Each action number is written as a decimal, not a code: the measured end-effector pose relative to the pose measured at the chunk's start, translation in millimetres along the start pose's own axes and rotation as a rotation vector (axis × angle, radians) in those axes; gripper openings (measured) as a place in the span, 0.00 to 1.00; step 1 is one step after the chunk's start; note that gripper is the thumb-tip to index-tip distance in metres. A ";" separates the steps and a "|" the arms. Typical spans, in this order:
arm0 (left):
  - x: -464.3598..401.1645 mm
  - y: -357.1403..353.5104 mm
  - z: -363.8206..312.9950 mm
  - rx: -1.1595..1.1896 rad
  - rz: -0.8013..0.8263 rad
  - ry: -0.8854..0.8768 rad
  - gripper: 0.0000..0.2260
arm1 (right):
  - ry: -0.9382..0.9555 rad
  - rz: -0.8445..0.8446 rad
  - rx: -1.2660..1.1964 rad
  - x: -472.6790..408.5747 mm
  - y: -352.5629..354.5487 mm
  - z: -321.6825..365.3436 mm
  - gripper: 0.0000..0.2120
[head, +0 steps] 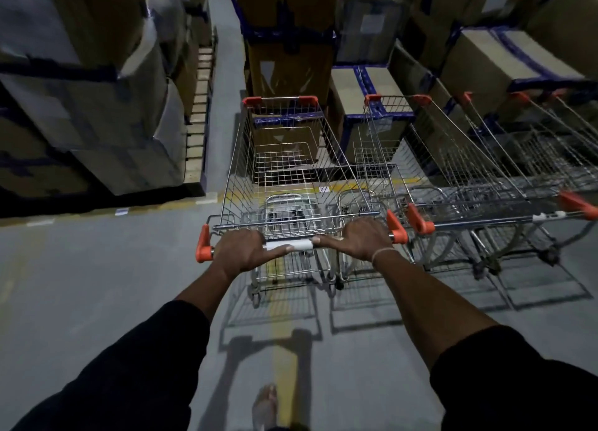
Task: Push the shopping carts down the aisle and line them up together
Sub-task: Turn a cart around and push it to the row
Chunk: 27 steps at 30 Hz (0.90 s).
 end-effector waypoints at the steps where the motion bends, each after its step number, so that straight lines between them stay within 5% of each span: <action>1: -5.4 1.7 2.6 -0.007 0.010 -0.002 0.43 | -0.002 0.002 -0.005 -4.3 1.8 0.5 0.48; 19: -4.5 4.7 2.5 -0.034 -0.001 -0.002 0.37 | -0.023 0.050 0.035 -8.6 3.5 2.9 0.45; 27: -6.3 -3.0 2.8 -0.043 -0.010 -0.004 0.46 | -0.123 0.011 0.108 3.6 5.8 11.3 0.59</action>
Point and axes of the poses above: each hand's wrist, its own x-axis away from the middle knuckle, its own y-axis out of the back of the hand, z = x × y, the point moved 1 cm from there along -x, towards the middle knuckle, and after that the axes turned 7 degrees about x, right-handed, at the moved point
